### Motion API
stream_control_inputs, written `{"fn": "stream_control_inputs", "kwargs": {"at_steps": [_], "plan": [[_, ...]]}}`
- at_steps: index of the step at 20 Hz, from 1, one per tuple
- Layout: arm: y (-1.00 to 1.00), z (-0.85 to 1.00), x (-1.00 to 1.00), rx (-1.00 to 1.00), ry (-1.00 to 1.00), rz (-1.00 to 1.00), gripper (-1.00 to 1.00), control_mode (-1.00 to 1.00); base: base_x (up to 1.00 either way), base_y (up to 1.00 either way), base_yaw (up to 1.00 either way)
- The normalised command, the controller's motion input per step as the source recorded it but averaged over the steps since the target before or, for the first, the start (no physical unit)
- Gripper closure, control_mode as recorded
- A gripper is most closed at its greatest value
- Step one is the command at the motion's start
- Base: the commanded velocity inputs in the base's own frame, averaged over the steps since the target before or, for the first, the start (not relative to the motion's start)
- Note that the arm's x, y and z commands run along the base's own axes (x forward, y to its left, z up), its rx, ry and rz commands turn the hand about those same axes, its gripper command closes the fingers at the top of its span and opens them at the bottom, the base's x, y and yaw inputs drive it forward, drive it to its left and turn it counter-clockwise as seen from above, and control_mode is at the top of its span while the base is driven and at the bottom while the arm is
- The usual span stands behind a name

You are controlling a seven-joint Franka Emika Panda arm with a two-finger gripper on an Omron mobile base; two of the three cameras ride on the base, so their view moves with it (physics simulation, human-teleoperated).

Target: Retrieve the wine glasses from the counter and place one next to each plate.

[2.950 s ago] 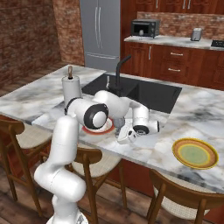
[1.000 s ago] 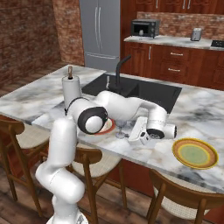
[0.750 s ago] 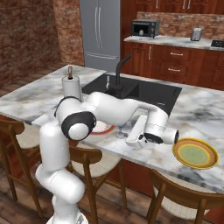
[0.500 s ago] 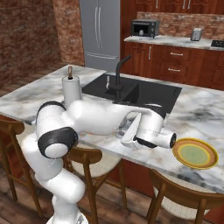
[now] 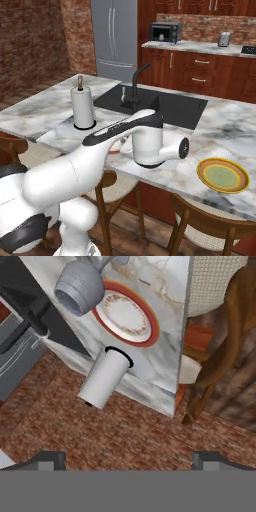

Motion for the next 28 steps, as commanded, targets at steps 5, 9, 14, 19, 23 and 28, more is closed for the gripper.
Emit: {"fn": "stream_control_inputs", "kwargs": {"at_steps": [5, 9, 14, 19, 23, 28], "plan": [[0.47, 0.59, -0.93, 0.0, 0.0, 0.03, -1.0, -1.0, 0.0, 0.0, 0.0], [0.83, 0.37, -0.83, 0.0, 0.0, 0.11, -1.0, -1.0, 0.0, 0.0, 0.0], [0.8, 0.29, -0.5, -0.07, 0.0, 0.12, -1.0, 1.0, -0.09, 0.2, 0.03], [0.0, 0.0, 0.0, 0.0, 0.0, 0.0, -1.0, 1.0, -0.52, 1.0, 0.19], [0.0, 0.0, 0.0, 0.0, 0.0, 0.0, -1.0, 1.0, -0.84, 1.0, 0.1], [0.0, 0.0, 0.0, 0.0, 0.0, 0.0, -1.0, 1.0, -0.54, 1.0, 0.03]]}}
